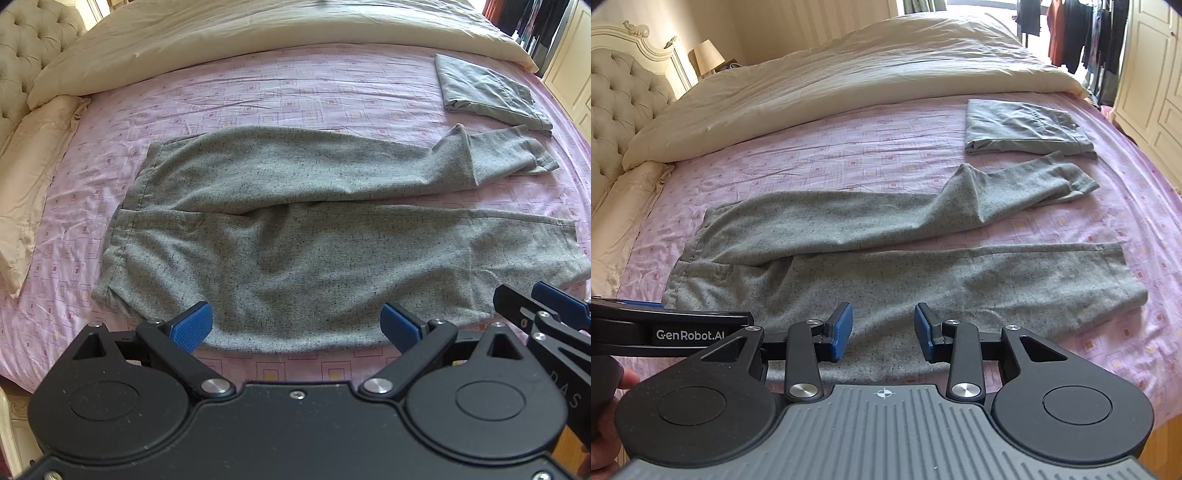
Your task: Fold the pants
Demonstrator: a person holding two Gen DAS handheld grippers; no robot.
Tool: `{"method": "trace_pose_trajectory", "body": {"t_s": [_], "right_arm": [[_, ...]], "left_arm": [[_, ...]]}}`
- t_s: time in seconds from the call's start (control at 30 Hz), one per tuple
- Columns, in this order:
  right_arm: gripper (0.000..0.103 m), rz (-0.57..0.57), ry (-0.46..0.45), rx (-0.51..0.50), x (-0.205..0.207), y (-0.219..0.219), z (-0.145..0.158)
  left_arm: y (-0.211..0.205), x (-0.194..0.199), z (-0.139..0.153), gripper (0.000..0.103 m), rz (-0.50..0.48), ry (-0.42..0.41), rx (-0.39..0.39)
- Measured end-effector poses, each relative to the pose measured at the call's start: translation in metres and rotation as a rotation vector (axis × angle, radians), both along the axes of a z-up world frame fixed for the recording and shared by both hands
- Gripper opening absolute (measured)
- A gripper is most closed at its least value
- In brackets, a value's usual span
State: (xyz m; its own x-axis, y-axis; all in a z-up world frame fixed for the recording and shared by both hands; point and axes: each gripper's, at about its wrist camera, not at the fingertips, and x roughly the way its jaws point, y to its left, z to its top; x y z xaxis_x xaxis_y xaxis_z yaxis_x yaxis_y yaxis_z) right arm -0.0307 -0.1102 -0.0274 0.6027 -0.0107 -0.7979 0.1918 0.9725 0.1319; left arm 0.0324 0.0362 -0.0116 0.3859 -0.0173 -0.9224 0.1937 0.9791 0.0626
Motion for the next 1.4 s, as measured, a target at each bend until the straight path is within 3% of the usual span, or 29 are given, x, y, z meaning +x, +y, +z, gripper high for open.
{"method": "trace_pose_trajectory", "body": {"t_s": [1.4], "right_arm": [[0.036, -0.023, 0.055, -0.002, 0.019, 0.011, -0.012]], "left_arm": [[0.01, 0.022, -0.019, 0.097, -0.045, 0.059, 0.009]]}}
